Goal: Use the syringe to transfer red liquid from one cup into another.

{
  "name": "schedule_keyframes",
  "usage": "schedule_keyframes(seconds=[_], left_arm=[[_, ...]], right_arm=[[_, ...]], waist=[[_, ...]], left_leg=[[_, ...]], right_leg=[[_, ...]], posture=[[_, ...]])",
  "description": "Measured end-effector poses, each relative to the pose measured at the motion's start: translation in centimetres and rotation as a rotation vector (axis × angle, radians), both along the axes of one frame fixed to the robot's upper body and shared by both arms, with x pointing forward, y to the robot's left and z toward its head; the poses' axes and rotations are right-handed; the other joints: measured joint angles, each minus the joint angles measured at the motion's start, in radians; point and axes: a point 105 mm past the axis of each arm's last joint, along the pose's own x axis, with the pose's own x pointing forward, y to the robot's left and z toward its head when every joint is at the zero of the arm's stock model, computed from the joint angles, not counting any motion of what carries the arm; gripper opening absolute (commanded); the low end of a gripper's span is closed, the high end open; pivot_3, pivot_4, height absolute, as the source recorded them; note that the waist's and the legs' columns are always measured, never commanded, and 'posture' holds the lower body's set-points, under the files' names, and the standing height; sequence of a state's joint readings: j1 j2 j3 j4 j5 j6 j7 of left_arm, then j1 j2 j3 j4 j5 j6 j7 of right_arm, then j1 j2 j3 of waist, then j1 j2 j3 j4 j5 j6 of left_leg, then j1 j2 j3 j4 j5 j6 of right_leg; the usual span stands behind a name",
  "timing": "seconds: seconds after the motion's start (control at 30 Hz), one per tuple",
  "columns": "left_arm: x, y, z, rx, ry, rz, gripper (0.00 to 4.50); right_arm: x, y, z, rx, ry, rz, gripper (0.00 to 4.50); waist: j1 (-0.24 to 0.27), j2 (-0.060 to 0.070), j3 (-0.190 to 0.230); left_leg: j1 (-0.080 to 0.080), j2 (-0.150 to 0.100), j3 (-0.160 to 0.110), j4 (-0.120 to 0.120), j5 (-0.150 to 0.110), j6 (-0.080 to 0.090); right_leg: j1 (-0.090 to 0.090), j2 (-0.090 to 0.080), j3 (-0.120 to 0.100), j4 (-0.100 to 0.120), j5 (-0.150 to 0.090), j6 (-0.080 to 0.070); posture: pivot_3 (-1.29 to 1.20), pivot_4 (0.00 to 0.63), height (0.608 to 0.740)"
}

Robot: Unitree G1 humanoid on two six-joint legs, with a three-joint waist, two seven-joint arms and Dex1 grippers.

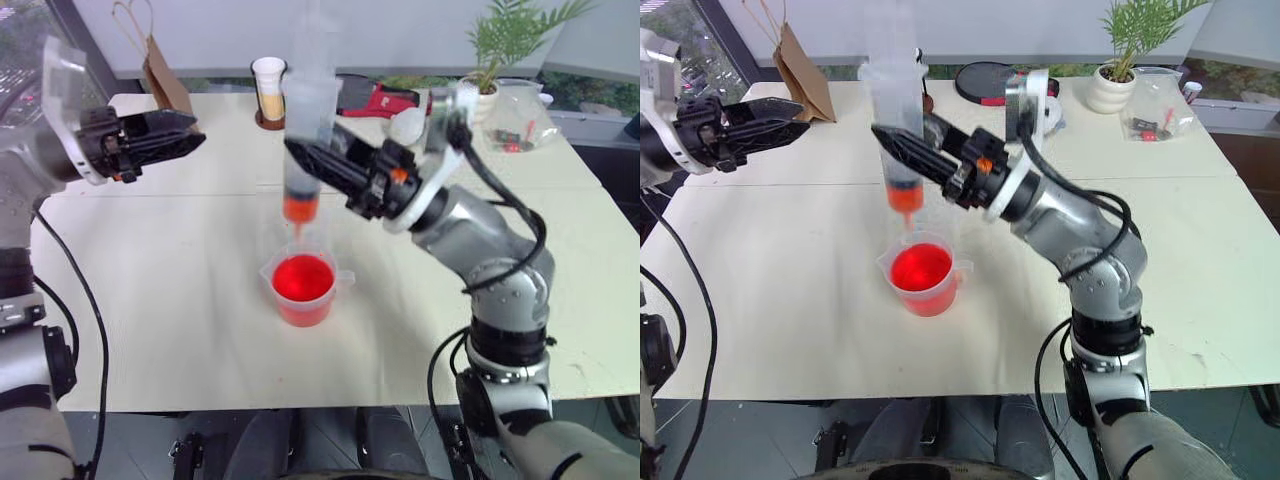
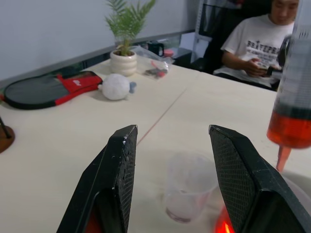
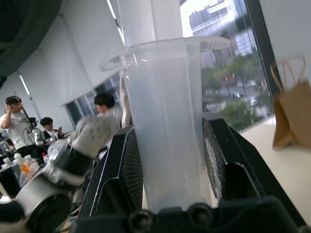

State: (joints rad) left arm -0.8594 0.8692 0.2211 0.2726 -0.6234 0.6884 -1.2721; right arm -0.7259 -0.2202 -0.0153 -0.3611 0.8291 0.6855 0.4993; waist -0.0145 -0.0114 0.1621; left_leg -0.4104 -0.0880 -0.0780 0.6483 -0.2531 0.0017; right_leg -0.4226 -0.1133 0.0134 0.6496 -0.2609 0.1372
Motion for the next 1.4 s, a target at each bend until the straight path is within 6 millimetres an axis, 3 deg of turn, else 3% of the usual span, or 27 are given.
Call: schedule_keyframes(seconds=[0.27,0.37,0.53,0.73,0.83,1.1,1.2,1.3,1.4], left_arm=[[0.7,-0.3,-0.2,-0.03,-0.023,0.019,2.37],[0.8,-0.2,-0.2,-0.034,-0.028,0.033,2.37],[1.7,-0.7,0.4,-0.088,-0.068,0.038,2.37],[3.3,-4.0,4.7,-0.123,-0.216,-0.05,2.37],[4.1,-5.9,4.4,-0.122,-0.208,-0.112,2.37],[5.0,-8.6,3.8,-0.104,-0.195,-0.194,2.37],[5.2,-9.2,3.7,-0.099,-0.198,-0.214,1.5],[5.3,-9.7,3.1,-0.095,-0.182,-0.235,0.01],[5.3,-9.6,3.0,-0.085,-0.184,-0.236,0.01]], right_arm=[[6.3,1.1,-4.2,-0.143,-0.022,-0.054,1.38],[7.4,0.8,-5.5,-0.171,-0.022,-0.065,1.38],[8.0,0.6,-6.6,-0.181,-0.012,-0.065,1.38],[7.7,1.5,-6.4,-0.183,-0.034,-0.04,1.38],[7.8,1.5,-6.4,-0.189,-0.043,-0.046,1.38],[7.9,1.5,-6.4,-0.179,-0.04,-0.06,1.38],[8.0,1.5,-6.6,-0.178,-0.034,-0.069,1.38],[8.1,1.4,-7.0,-0.173,-0.017,-0.078,1.38],[7.9,1.3,-7.1,-0.173,-0.018,-0.079,1.38]], waist=[[-0.018,0.0,0.0],[-0.026,0.0,0.0],[-0.029,0.0,0.0],[-0.026,0.0,0.0],[-0.03,0.0,0.0],[-0.038,0.0,0.0],[-0.037,0.0,0.0],[-0.035,0.0,0.0],[-0.035,0.0,0.0]], left_leg=[[0.0,0.0,0.001,-0.001,0.003,-0.004],[0.0,0.0,0.0,-0.001,0.003,-0.004],[0.0,0.0,0.0,-0.001,0.003,-0.005],[-0.001,-0.001,-0.001,0.0,0.003,-0.005],[-0.001,-0.001,0.0,-0.001,0.003,-0.005],[-0.001,0.0,0.0,-0.002,0.003,-0.005],[-0.001,0.0,0.0,-0.001,0.003,-0.005],[-0.002,-0.001,0.0,-0.001,0.003,-0.005],[-0.002,-0.001,0.0,-0.001,0.003,-0.005]], right_leg=[[0.002,0.0,0.0,0.001,0.0,0.0],[0.002,0.0,0.0,0.0,0.0,0.0],[0.002,0.0,0.0,0.0,0.0,0.0],[0.003,-0.001,-0.001,0.0,0.0,0.0],[0.002,-0.001,-0.001,0.001,0.0,0.0],[0.0,0.0,0.0,0.001,0.0,0.0],[0.0,0.0,0.0,0.001,0.0,0.0],[0.0,0.0,0.0,0.002,0.0,0.0],[0.0,0.0,0.0,0.002,0.0,0.0]], posture=[[0.0,0.15,0.739],[0.0,0.15,0.739],[0.0,0.15,0.739],[0.0,0.15,0.739],[0.0,0.15,0.739],[0.0,0.15,0.739],[0.0,0.15,0.739],[0.0,0.15,0.739],[0.0,0.15,0.739]])
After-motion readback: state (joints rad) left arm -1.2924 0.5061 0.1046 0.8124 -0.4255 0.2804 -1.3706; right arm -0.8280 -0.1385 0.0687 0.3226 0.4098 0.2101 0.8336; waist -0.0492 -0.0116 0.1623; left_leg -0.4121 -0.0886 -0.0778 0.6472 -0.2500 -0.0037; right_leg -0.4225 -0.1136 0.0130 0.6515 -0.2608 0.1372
